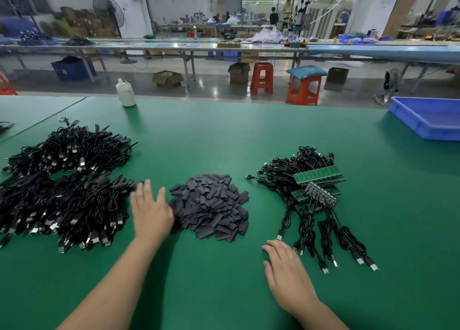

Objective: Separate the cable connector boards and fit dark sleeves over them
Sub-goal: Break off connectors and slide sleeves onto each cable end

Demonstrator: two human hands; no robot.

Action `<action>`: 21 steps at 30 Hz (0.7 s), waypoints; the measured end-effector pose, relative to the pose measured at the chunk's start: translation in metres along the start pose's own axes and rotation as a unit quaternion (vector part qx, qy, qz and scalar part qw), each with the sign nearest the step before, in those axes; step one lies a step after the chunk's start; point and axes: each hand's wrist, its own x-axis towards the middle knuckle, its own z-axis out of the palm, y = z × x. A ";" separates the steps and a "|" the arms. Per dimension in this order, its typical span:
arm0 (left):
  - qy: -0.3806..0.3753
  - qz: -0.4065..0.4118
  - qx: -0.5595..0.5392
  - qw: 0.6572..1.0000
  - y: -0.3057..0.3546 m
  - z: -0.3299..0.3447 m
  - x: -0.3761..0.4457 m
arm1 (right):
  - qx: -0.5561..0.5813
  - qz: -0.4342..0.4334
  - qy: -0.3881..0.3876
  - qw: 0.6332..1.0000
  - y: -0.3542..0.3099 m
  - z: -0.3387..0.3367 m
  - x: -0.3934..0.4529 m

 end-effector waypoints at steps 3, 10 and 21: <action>-0.008 -0.023 -0.190 0.981 0.053 0.011 -0.039 | 0.003 -0.015 0.007 1.000 -0.002 -0.007 0.004; 0.077 0.086 -0.140 0.983 0.076 0.038 -0.068 | -0.010 0.113 0.214 0.970 0.042 -0.090 0.074; 0.108 0.107 -0.128 0.980 0.076 0.045 -0.067 | -0.041 0.198 0.103 0.974 0.115 -0.110 0.125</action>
